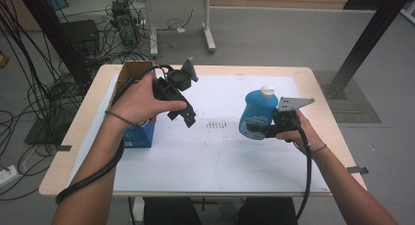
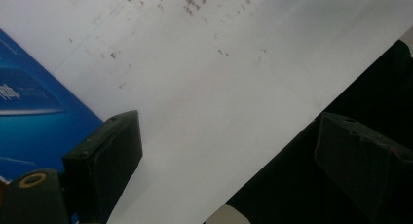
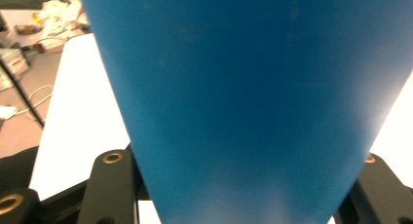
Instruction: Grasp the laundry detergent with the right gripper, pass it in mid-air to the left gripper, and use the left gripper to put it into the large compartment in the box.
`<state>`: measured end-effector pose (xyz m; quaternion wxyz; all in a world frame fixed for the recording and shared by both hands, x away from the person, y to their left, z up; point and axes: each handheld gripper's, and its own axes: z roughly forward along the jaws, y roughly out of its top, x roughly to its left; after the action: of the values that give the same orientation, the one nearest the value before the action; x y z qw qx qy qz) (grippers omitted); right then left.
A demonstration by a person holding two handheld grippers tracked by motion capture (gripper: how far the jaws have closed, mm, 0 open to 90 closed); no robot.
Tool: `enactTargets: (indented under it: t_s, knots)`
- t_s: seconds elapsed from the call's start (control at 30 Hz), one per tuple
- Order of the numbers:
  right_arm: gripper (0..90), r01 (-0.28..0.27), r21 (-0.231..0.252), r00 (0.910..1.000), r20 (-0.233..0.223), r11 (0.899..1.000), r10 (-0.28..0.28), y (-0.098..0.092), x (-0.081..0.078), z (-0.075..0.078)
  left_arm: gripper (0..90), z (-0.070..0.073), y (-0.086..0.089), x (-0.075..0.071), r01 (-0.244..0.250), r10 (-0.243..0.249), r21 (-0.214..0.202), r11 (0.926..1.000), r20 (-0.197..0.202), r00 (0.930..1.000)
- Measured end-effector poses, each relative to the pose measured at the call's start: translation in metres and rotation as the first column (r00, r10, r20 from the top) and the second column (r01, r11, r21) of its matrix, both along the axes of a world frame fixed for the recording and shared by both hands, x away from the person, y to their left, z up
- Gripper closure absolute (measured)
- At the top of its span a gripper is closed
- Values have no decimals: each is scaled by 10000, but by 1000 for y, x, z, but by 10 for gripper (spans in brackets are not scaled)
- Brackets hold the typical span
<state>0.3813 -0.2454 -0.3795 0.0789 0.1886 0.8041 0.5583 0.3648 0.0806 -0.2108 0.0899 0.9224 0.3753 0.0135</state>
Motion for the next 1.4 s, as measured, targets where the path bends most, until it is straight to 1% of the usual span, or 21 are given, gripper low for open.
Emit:
enactTargets:
  t_s: [0.07, 0.13, 0.2, 0.3, 0.4, 0.47, 0.6, 0.63, 0.7, 0.73, 0.8, 0.97, 1.07, 1.1, 1.17, 1.23, 1.27, 1.3, 1.33, 1.37, 1.4]
  knots:
    - [422, -271, -42, 9996, 86, 9996, 272, 5, 0, 4, 104, 6, -2, -3, 393, -393, -30, 9992, 74, 9992]
    - [422, -523, -51, 9986, 47, 9986, 523, 10, 0, 7, 103, 12, -5, -5, 792, -792, -134, 9968, -5, 9969]
    - [422, -755, -59, 9970, 139, 9971, 755, 15, 0, 10, 104, 17, -6, -6, 1001, -1001, -70, 9949, 41, 9950]
    - [423, -1103, -73, 9938, 120, 9939, 1104, 22, 0, 14, 105, 25, -9, -7, 1331, -1332, 43, 9911, 187, 9909]
    - [423, -1446, -57, 9894, 133, 9895, 1447, 29, -1, 18, 105, 33, -12, -8, 1743, -1743, 38, 9847, 256, 9844]
    - [423, -1691, -60, 9853, 216, 9856, 1692, 35, -1, 20, 106, 38, -15, -9, 2035, -2038, 138, 9790, 328, 9785]
    - [423, -2070, -87, 9782, 179, 9783, 2071, 42, -2, 23, 107, 44, -23, -12, 2636, -2643, 253, 9643, 261, 9641]
    - [423, -2184, -71, 9757, 163, 9758, 2185, 44, -3, 24, 106, 45, -25, -12, 2832, -2840, 314, 9586, 251, 9585]
    - [423, -2460, -80, 9691, 179, 9692, 2461, 48, -4, 25, 107, 46, -29, -13, 3029, -3038, 414, 9521, 161, 9526]
    - [423, -2554, -87, 9667, 162, 9668, 2556, 50, -5, 25, 107, 47, -32, -13, 3187, -3196, 505, 9465, 120, 9475]
    - [423, -2783, -62, 9604, 109, 9605, 2783, 54, -7, 26, 107, 47, -36, -13, 3428, -3431, 495, 9381, -15, 9393]
    - [422, -3078, -70, 9514, 88, 9514, 3079, 64, -10, 26, 108, 47, -46, -10, 3976, -3971, 322, 9170, -206, 9175]
    - [423, -3245, -28, 9459, 40, 9459, 3245, 70, -12, 27, 109, 47, -53, -9, 4226, -4215, 358, 9056, -360, 9061]
    - [423, -3296, 3, 9441, 4, 9441, 3296, 72, -12, 27, 109, 47, -54, -9, 4217, -4205, 366, 9060, -351, 9066]
    - [423, -3419, -10, 9398, -7, 9398, 3419, 75, -13, 27, 109, 48, -57, -8, 4297, -4282, 361, 9022, -431, 9027]
    - [422, -3499, 8, 9368, -36, 9368, 3499, 78, -14, 27, 109, 48, -60, -8, 4452, -4428, 461, 8943, -531, 8950]
    - [422, -3538, 7, 9353, -58, 9353, 3538, 79, -15, 26, 109, 47, -62, -8, 4487, -4459, 505, 8922, -586, 8932]
    - [422, -3584, 10, 9335, -63, 9336, 3584, 81, -15, 26, 109, 48, -64, -8, 4624, -4587, 611, 8846, -657, 8862]
    - [422, -3631, 6, 9317, -81, 9317, 3631, 82, -16, 26, 109, 47, -66, -9, 4677, -4637, 615, 8817, -699, 8832]
    - [422, -3659, 11, 9306, -96, 9306, 3659, 83, -16, 26, 109, 47, -68, -10, 4762, -4714, 668, 8768, -766, 8786]
    - [422, -3713, 45, 9284, -136, 9285, 3713, 85, -16, 26, 109, 47, -70, -10, 4808, -4757, 719, 8739, -771, 8762]
